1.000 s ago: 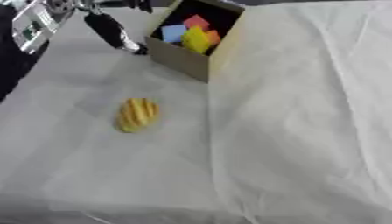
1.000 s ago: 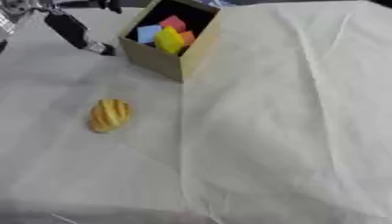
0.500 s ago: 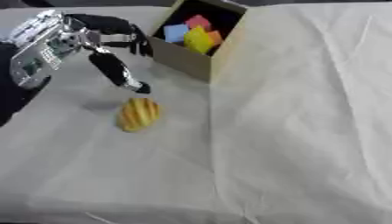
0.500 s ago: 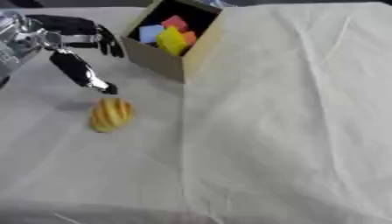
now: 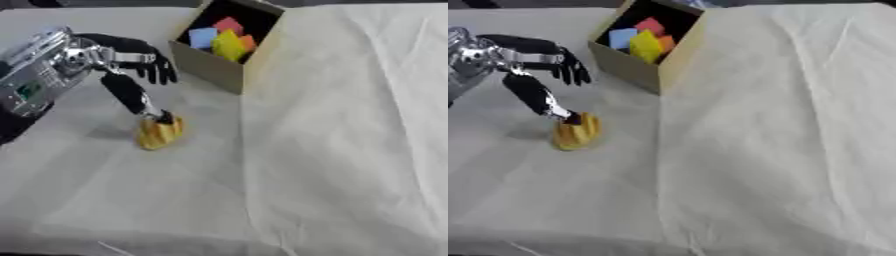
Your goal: Pick up objects on the table and place them in the box.
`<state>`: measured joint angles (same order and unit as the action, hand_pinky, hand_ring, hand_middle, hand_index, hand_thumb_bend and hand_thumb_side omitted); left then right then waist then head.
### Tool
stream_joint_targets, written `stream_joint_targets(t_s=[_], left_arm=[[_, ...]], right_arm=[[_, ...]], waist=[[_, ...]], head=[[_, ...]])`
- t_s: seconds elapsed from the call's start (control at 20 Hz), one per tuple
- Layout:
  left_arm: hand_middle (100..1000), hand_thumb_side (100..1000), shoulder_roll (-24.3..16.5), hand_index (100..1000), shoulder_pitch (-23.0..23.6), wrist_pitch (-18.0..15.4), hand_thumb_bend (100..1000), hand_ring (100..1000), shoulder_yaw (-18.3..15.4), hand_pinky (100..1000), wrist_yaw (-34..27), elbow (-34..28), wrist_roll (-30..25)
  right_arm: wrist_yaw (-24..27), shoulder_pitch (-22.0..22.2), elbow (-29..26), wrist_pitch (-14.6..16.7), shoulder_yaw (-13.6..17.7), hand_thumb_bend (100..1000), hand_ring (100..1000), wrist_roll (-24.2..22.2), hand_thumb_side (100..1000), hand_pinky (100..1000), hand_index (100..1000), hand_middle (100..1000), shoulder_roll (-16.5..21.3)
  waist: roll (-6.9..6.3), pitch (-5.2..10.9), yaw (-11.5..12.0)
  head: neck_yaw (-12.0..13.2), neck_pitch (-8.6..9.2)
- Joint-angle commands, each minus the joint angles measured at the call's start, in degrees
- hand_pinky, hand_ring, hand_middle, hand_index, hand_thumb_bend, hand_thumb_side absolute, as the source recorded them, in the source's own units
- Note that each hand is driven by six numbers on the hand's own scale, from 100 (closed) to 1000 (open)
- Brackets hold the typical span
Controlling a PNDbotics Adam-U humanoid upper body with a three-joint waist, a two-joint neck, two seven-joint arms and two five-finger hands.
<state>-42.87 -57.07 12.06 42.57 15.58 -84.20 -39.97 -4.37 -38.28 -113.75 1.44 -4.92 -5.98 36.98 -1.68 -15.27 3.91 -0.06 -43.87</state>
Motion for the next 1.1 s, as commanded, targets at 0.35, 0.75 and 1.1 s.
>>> stream_joint_targets(t_s=[0.35, 0.75, 1.1], left_arm=[[700, 330, -3.7, 819, 1.8, 9.7, 634, 732, 0.7, 765, -4.9, -7.3, 0.4], [737, 362, -3.8, 828, 3.6, 6.7, 632, 760, 0.0, 784, 1.2, -4.4, 2.1], [757, 328, -4.1, 837, 4.8, 5.1, 597, 776, -1.1, 799, 5.0, -2.8, 2.8]], right_arm=[[0.4, -0.8, -0.8, 0.2, 0.9, 100, 734, 0.1, 529, 910, 808, 681, 0.9], [0.5, -0.9, -0.8, 0.3, 0.9, 100, 733, 0.1, 528, 911, 807, 684, 0.7], [0.6, -0.9, -0.8, 0.3, 0.8, 100, 733, -0.1, 528, 911, 806, 685, 0.7]], waist=[[0.35, 0.74, -0.2], [0.62, 0.56, -0.3], [0.73, 0.26, -0.2]], head=[[0.6, -0.24], [0.8, -0.24], [1.0, 0.01]])
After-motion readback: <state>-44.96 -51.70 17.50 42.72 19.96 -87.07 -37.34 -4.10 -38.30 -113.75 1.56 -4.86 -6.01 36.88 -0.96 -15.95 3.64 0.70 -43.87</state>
